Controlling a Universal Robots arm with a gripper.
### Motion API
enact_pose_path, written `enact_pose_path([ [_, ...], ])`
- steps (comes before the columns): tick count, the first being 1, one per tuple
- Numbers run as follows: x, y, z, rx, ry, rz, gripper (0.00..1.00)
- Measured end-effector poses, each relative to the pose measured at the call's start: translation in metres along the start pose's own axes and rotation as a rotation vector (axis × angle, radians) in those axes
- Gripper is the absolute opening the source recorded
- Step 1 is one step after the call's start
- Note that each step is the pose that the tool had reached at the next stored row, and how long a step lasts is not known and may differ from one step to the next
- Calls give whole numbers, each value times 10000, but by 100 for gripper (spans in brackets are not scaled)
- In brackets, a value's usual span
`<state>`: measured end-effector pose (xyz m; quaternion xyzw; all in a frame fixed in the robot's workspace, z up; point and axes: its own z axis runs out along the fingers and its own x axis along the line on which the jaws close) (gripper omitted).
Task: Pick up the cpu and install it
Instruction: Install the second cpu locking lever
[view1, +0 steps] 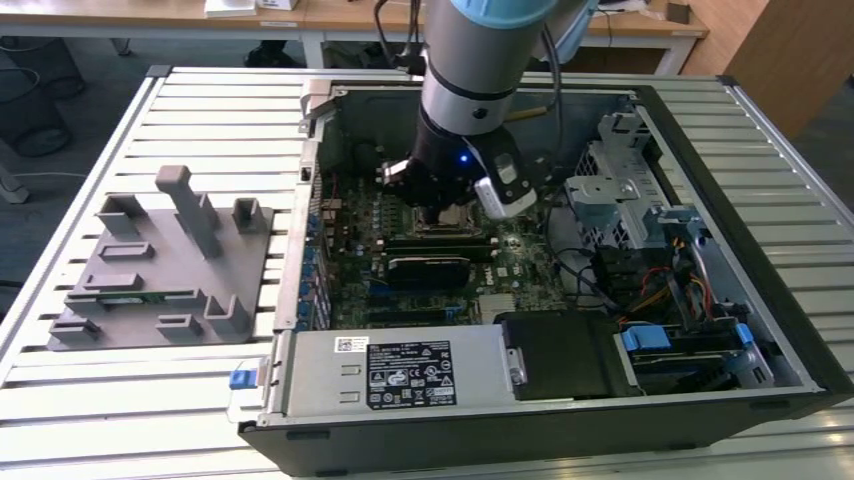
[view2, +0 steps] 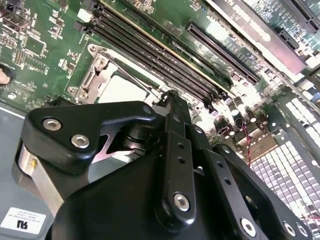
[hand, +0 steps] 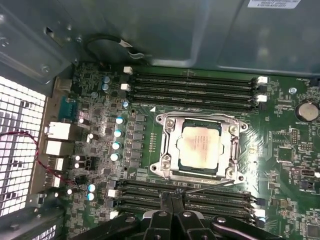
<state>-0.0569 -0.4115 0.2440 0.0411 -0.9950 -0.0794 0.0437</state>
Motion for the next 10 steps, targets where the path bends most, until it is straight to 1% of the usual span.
enact_pose_path([
  [5, -3, -3, 59, 0, 11, 2, 11],
  [10, 21, -10, 118, 1, 12, 3, 11],
])
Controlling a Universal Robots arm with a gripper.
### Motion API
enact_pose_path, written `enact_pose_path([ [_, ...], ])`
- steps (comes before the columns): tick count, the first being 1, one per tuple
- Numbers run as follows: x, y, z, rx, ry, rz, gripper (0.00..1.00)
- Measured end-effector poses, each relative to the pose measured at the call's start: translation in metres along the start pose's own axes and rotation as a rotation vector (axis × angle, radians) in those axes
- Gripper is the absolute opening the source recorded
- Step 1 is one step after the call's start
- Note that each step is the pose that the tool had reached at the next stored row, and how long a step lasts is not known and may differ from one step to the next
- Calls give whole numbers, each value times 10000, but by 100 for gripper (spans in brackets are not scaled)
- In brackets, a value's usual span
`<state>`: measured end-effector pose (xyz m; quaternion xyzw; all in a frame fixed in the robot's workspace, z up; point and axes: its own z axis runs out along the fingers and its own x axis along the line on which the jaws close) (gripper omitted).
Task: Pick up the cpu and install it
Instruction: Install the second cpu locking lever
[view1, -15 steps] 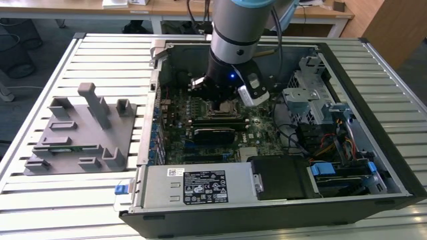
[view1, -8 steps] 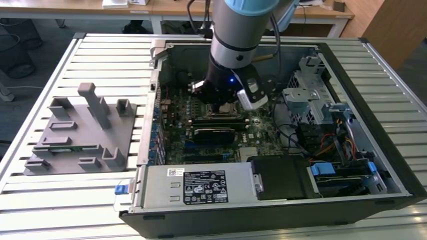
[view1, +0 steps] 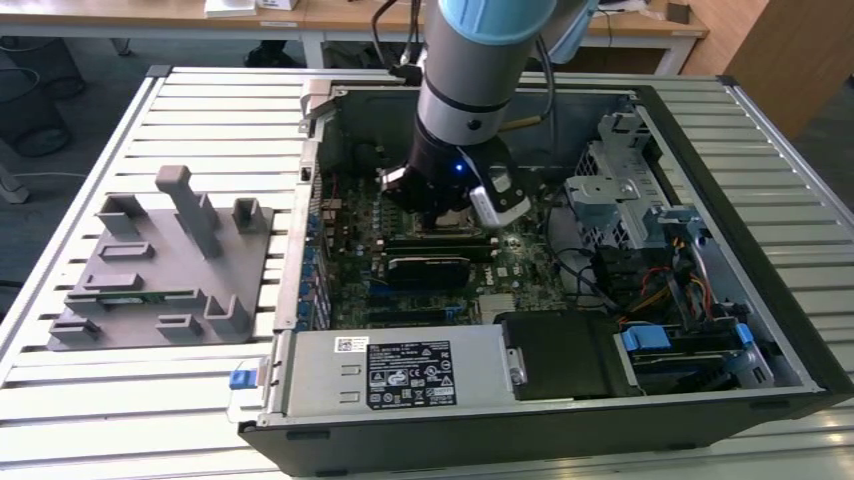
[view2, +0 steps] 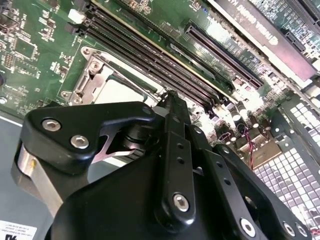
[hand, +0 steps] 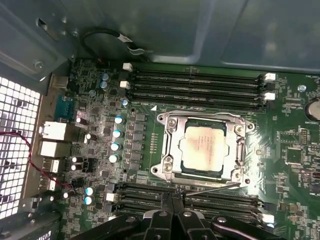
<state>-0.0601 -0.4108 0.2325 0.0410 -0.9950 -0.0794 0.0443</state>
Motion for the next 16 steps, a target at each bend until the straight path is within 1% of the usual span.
enact_pose_path([
  [4, 21, -6, 48, -1, -1, 0, 11],
  [10, 23, -18, 132, -1, -1, 0, 11],
  [13, 26, -21, 148, -32, -1, -4, 11],
  [16, 26, -22, 153, -42, -3, -4, 11],
])
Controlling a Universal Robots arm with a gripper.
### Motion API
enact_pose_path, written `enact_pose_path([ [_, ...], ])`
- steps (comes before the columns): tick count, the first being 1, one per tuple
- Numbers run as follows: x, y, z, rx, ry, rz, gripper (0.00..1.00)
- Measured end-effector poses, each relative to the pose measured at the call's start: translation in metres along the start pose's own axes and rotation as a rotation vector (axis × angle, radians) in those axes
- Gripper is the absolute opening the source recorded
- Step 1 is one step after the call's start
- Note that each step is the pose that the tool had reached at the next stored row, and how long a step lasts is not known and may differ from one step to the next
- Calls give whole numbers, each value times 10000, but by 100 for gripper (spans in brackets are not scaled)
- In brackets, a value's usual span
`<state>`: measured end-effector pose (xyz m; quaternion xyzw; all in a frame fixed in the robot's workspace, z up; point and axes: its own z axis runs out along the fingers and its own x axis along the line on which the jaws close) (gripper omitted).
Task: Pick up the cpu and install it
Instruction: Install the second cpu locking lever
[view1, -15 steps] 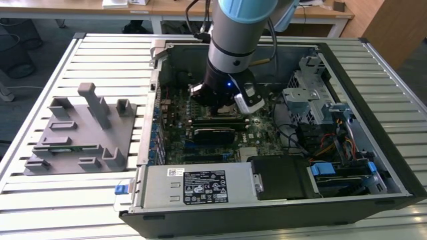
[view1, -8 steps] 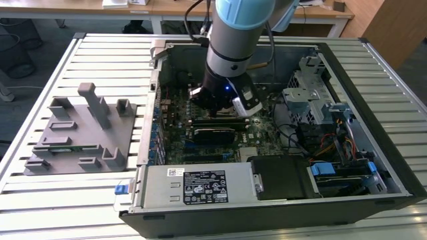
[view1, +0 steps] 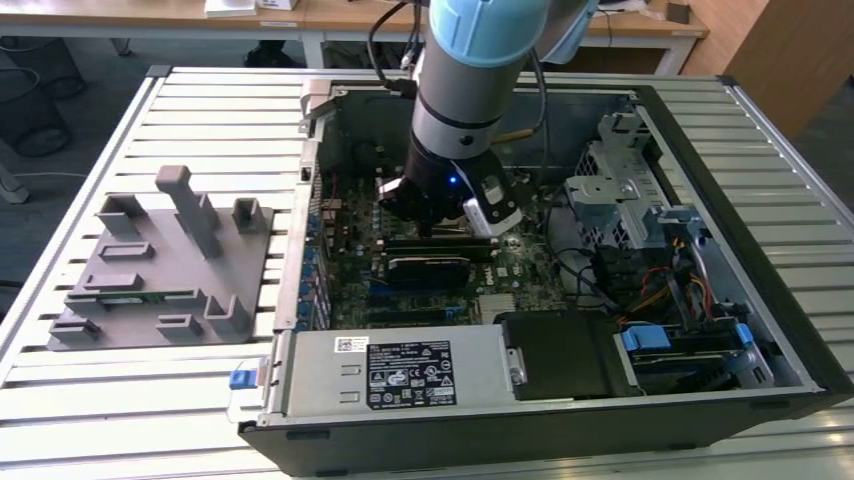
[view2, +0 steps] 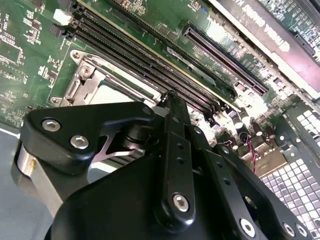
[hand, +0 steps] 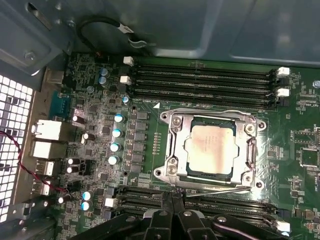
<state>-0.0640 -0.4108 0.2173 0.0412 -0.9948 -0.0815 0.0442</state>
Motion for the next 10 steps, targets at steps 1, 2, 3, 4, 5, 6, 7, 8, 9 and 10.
enact_pose_path([
  [1, 0, -1, 3, -2, -1, 0, 11],
  [2, 0, -1, 8, -5, -2, 0, 11],
  [3, -1, -2, 15, -4, -2, 0, 11],
  [4, 0, -4, 23, -7, -1, 0, 11],
  [5, 0, -5, 31, -13, -1, -1, 11],
  [6, 1, -6, 38, -26, -2, -3, 11],
  [7, 2, -8, 45, -44, -3, -4, 11],
  [8, 3, -9, 53, -68, -5, -7, 11],
  [9, 5, -11, 61, -98, -8, -9, 11],
  [10, 8, -13, 69, -129, -10, -11, 11],
])
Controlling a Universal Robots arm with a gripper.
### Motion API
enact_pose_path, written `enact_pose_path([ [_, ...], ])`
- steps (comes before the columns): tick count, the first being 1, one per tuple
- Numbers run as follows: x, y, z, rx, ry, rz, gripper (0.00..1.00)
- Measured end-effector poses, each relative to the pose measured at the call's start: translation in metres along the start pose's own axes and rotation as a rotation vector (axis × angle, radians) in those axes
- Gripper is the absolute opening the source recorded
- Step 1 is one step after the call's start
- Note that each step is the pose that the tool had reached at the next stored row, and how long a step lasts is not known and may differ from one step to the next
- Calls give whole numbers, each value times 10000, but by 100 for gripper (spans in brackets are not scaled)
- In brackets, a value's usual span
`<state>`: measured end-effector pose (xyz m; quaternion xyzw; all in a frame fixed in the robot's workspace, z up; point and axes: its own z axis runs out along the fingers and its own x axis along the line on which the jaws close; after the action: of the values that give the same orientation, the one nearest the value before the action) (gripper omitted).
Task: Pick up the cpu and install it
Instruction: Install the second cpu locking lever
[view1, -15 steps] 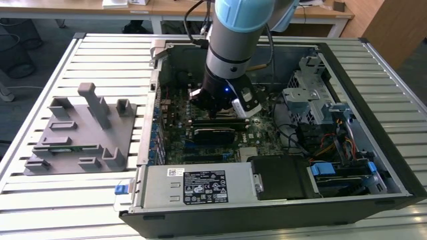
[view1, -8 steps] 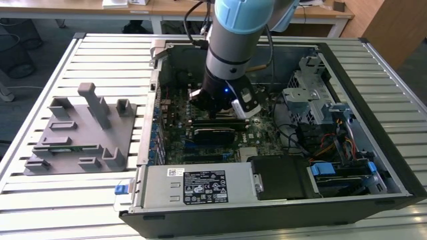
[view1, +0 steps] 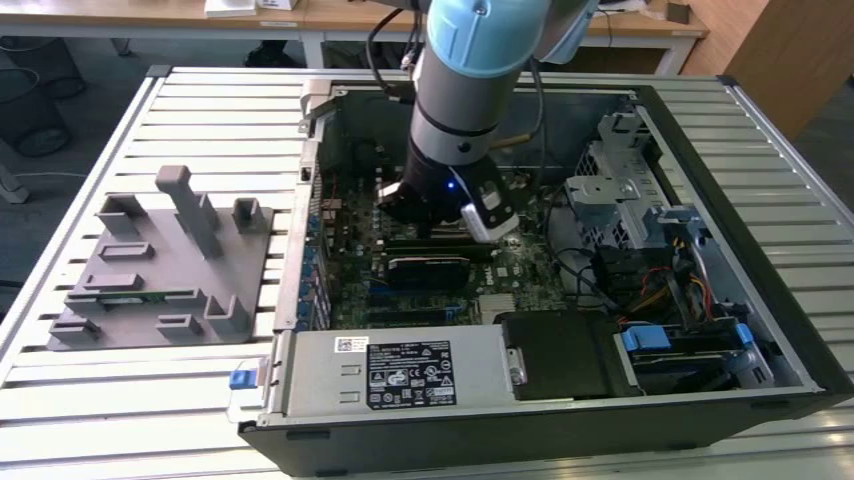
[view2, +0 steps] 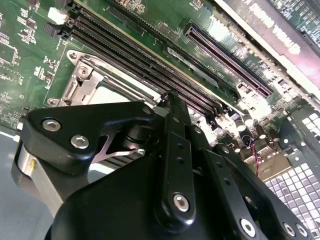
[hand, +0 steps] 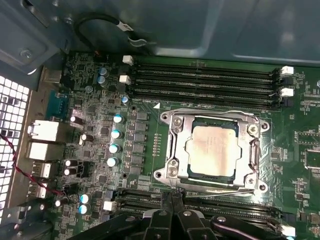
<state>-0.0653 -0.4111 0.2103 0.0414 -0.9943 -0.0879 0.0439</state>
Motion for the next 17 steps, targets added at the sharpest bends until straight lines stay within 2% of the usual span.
enact_pose_path([
  [8, 27, -46, 42, -320, -25, -31, 11],
  [13, 42, -89, 63, -656, -50, -63, 11],
  [17, 50, -123, 93, -759, -57, -72, 11],
])
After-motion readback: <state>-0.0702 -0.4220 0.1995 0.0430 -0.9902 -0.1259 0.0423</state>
